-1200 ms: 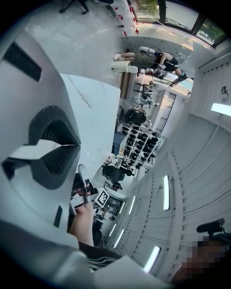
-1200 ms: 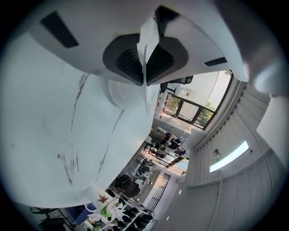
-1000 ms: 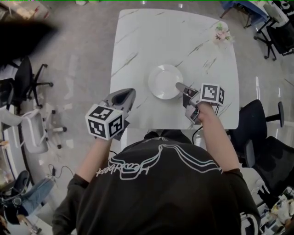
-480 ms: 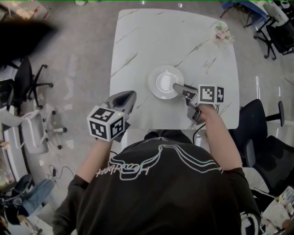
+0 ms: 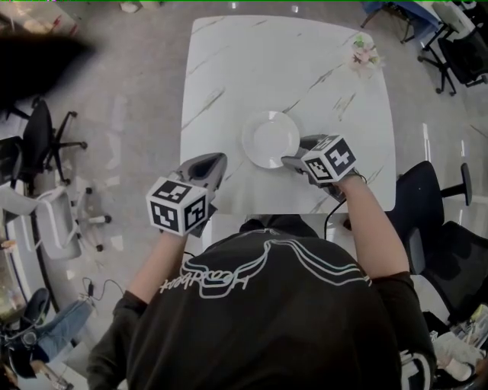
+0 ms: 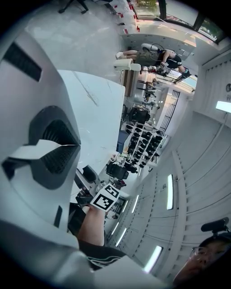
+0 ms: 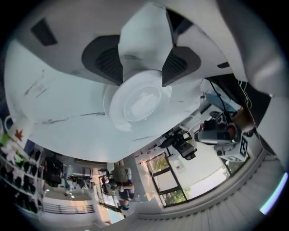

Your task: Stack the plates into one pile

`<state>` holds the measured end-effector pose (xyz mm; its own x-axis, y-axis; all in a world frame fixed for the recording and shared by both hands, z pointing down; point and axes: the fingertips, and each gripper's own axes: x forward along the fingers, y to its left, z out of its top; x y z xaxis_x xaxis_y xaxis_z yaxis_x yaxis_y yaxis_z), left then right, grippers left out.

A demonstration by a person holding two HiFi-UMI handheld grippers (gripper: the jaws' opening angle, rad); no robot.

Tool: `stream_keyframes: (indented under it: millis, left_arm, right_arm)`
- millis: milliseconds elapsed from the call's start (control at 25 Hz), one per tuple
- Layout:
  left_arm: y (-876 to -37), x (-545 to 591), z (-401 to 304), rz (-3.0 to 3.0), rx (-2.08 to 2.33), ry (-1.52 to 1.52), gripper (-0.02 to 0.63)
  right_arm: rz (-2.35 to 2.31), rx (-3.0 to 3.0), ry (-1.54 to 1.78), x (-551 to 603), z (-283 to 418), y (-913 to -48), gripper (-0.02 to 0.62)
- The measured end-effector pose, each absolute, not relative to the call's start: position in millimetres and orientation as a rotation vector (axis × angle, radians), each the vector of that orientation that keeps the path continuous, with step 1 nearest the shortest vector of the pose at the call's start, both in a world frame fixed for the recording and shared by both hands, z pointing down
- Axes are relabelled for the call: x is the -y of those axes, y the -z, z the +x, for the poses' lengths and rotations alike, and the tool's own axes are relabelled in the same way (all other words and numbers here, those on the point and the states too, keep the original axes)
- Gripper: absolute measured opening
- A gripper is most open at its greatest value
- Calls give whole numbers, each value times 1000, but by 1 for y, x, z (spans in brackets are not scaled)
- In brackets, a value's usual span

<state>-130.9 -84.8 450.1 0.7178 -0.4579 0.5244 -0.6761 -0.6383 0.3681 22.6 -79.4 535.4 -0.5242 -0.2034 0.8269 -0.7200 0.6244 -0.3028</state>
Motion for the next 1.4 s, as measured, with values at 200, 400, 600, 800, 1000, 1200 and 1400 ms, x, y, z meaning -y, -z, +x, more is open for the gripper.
stream_keyframes:
  millis: [200, 400, 600, 800, 1000, 1200, 1400]
  left_arm:
    - [-452, 82, -134, 2368, 853, -523, 25]
    - [-457, 80, -137, 2365, 841, -526, 25]
    - [-458, 79, -136, 2370, 819, -518, 25]
    - [-447, 75, -128, 2398, 784, -491, 25]
    - [-411, 60, -111, 2444, 735, -397, 25]
    - [-365, 36, -86, 2502, 667, -285, 25]
    - [-324, 8, -59, 2541, 596, -164, 25]
  right_arm:
    - [736, 2001, -777, 90, 25, -535, 284]
    - [841, 2019, -806, 103, 35, -532, 285]
    - [935, 2056, -841, 106, 43, -520, 285]
    - [1030, 2211, -853, 97, 34, -482, 277]
    - [1103, 2486, -795, 72, 21, -413, 99]
    - [1055, 2725, -617, 32, 15, -349, 35]
    - [1045, 2867, -625, -5, 27, -310, 26]
